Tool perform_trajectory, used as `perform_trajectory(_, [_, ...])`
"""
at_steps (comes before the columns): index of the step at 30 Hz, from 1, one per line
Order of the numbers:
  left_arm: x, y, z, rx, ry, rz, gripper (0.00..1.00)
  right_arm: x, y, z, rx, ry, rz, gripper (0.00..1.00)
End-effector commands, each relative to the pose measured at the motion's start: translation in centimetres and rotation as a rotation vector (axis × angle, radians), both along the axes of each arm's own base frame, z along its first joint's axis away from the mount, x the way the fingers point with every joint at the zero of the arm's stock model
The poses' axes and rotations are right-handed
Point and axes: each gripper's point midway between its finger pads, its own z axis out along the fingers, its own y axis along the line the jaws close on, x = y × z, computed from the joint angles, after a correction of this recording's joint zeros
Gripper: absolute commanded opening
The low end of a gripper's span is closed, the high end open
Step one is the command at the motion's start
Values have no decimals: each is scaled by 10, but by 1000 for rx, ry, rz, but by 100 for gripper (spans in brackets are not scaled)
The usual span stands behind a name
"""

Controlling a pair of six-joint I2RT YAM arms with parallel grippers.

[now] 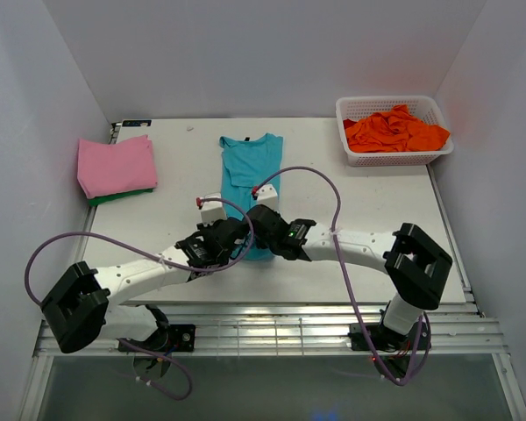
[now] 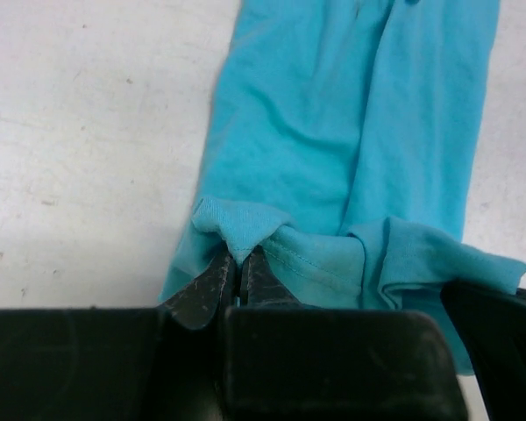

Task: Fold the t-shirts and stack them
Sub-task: Fold the tshirt

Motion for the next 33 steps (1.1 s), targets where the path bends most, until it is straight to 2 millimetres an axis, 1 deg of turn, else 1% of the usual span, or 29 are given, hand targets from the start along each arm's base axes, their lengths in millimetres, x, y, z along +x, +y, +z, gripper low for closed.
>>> perform_trajectory(1, [31, -24, 35, -126, -129, -47, 0, -4, -6, -15, -69, 19, 24, 8])
perform_trajectory(4, [40, -23, 35, -136, -141, -62, 0, 2, -11, -18, -75, 22, 13, 8])
perform_trajectory(6, [47, -18, 30, -133, -126, -47, 0, 6, -13, -20, -76, 24, 10, 8])
perform_trajectory(11, [62, -20, 31, -151, -132, -60, 0, 21, -10, -18, -59, 17, 3, 8])
perform_trajectory(12, [65, -19, 26, -144, -120, -58, 0, 26, -12, -20, -68, 17, -1, 8])
perform_trajectory(13, [67, -20, 25, -144, -120, -65, 0, 29, -13, -20, -68, 15, -3, 8])
perform_trajectory(14, [71, -21, 25, -153, -116, -72, 0, 36, -12, -16, -55, 8, -9, 8])
perform_trajectory(15, [73, -21, 20, -146, -104, -73, 0, 39, -11, -16, -58, 5, -8, 8])
perform_trajectory(17, [79, -20, 16, -140, -96, -70, 0, 51, -11, -11, -50, -4, -19, 8])
perform_trajectory(18, [82, -21, 17, -140, -94, -70, 0, 54, -11, -12, -54, -3, -21, 8])
perform_trajectory(19, [84, -21, 12, -132, -83, -68, 0, 57, -11, -11, -56, -8, -20, 8])
perform_trajectory(20, [86, -19, 12, -128, -82, -64, 0, 63, -13, -9, -56, -11, -28, 8])
perform_trajectory(25, [96, -17, 15, -125, -86, -65, 0, 83, -8, 3, -39, -29, -25, 8])
perform_trajectory(26, [99, -15, 14, -124, -84, -57, 0, 89, -10, 5, -41, -36, -27, 8])
perform_trajectory(28, [103, -15, 13, -131, -80, -61, 0, 96, -5, 5, -36, -33, -20, 8])
perform_trajectory(29, [105, -14, 8, -127, -70, -57, 0, 99, -4, 5, -36, -31, -12, 8])
perform_trajectory(30, [107, -14, 8, -131, -72, -58, 0, 102, -3, 0, -41, -23, -10, 8])
perform_trajectory(31, [109, -14, 8, -130, -72, -57, 0, 106, -1, 3, -36, -29, -10, 8])
perform_trajectory(33, [112, -12, 2, -126, -60, -49, 0, 112, 0, -2, -44, -22, -8, 8])
